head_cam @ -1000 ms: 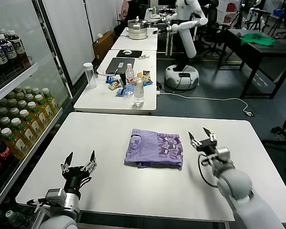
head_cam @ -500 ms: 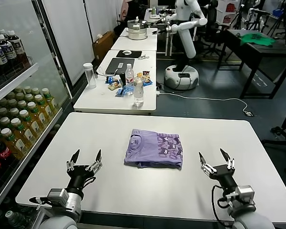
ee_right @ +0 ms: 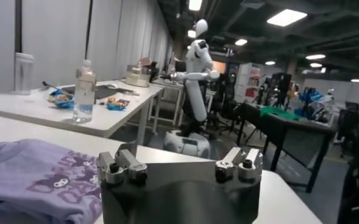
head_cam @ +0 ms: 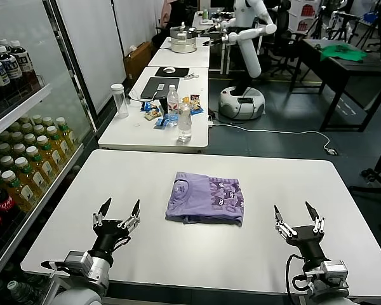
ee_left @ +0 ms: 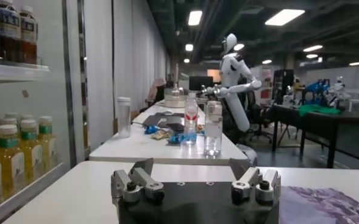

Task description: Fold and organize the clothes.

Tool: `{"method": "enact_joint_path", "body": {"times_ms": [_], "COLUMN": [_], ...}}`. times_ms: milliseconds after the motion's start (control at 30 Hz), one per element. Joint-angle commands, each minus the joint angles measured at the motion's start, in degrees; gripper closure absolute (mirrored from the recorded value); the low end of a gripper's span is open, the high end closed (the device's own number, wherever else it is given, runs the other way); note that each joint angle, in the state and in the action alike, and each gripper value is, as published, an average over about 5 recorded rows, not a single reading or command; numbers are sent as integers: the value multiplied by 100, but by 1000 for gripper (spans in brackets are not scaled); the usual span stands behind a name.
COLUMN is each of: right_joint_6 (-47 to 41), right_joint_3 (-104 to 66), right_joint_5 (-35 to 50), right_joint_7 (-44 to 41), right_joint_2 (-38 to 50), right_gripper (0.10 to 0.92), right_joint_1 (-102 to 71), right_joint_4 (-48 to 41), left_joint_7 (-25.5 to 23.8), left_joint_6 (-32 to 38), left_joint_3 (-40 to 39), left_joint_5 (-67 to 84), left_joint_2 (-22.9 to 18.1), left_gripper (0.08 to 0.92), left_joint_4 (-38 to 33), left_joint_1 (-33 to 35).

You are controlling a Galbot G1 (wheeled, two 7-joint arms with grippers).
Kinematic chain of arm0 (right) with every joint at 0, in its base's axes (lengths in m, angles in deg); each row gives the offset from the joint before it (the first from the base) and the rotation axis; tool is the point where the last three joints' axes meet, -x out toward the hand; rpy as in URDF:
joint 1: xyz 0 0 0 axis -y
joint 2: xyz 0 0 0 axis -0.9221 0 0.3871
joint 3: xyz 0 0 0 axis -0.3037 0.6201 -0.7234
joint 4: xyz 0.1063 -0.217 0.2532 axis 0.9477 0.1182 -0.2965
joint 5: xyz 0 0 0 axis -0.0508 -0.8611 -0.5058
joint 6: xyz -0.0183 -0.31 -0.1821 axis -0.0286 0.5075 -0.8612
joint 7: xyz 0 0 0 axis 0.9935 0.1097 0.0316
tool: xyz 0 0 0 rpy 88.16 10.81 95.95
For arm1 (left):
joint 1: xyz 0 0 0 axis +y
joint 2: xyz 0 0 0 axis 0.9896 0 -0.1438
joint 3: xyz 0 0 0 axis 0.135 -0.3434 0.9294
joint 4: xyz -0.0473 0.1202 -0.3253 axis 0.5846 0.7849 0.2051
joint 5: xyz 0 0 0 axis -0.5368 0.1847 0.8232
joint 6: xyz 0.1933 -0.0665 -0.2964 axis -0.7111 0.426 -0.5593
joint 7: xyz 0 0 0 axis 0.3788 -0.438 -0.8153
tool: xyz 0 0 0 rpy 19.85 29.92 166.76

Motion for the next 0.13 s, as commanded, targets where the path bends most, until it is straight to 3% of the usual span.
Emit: {"method": "enact_joint_path", "body": {"times_ms": [33,133], "right_joint_6": [51,51], "right_joint_3": [-75,-68], "right_joint_5": [-326,-358], "right_joint_7": [143,180], "right_joint_2": [-200,-208], "right_gripper": [203,203], "right_joint_1": [-161,-142], "right_joint_4": [129,121], "left_joint_7": [-70,-87], "left_joint_6": [1,0], "left_joint_3": [-6,-5], "left_joint_5": [4,6], "left_joint_2": [90,114], "left_gripper": [177,177], "left_joint_4": [41,51], "left_joint_1": [19,3]}}
